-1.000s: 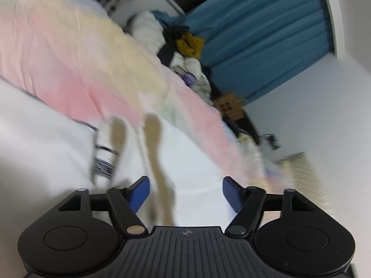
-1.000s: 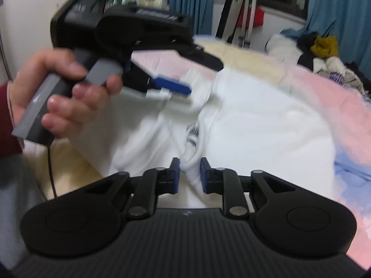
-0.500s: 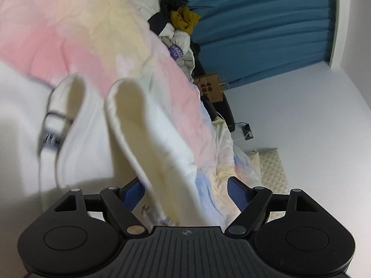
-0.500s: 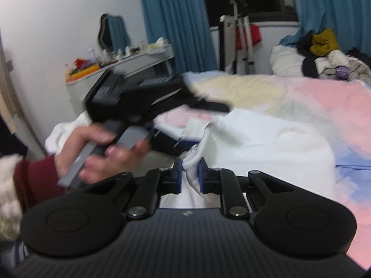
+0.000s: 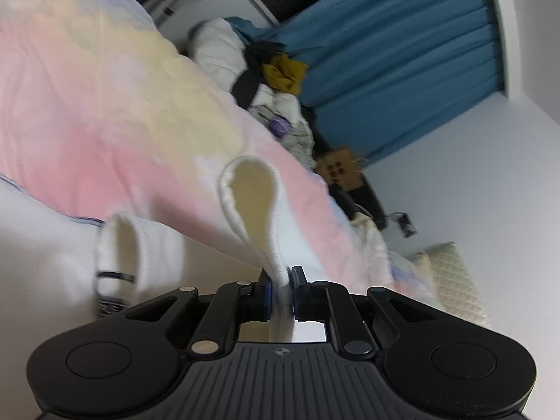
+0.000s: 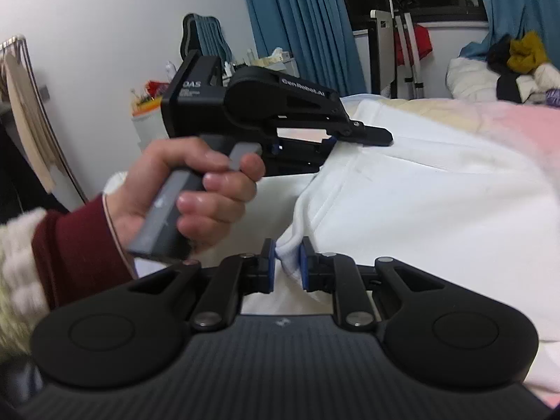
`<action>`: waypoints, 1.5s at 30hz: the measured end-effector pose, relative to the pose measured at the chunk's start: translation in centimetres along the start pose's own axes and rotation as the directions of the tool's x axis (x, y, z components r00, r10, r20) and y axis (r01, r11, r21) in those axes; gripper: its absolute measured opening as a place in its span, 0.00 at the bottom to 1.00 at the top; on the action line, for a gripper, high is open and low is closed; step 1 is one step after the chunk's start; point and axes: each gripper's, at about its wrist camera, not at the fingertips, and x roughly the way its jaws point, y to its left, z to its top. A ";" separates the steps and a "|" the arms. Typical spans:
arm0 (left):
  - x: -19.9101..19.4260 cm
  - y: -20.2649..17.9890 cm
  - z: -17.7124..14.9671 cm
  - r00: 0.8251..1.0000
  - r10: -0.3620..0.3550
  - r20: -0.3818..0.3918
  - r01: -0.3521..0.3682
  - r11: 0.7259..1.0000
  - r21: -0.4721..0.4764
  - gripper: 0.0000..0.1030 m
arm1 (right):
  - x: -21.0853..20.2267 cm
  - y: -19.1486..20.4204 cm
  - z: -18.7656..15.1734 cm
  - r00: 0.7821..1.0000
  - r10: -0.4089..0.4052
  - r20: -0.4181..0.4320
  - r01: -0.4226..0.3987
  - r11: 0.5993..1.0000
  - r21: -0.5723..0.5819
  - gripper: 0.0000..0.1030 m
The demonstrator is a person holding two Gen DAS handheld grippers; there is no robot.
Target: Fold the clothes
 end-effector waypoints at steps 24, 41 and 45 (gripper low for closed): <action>-0.2 2.1 -3.0 0.968 0.248 0.050 -0.252 0.960 0.122 0.16 | -3.1 -2.7 1.5 0.992 -0.066 0.112 0.048 0.987 0.153 0.24; -20.5 -1.3 -4.6 0.906 0.370 0.206 -0.352 0.929 -0.117 0.71 | 4.0 -8.6 -0.7 0.959 -0.275 -0.067 0.283 0.933 0.222 0.21; -29.5 0.4 -5.7 0.860 0.416 0.294 -0.339 0.899 -0.278 0.82 | 4.1 -8.0 -0.9 0.956 -0.285 -0.074 0.294 0.934 0.205 0.21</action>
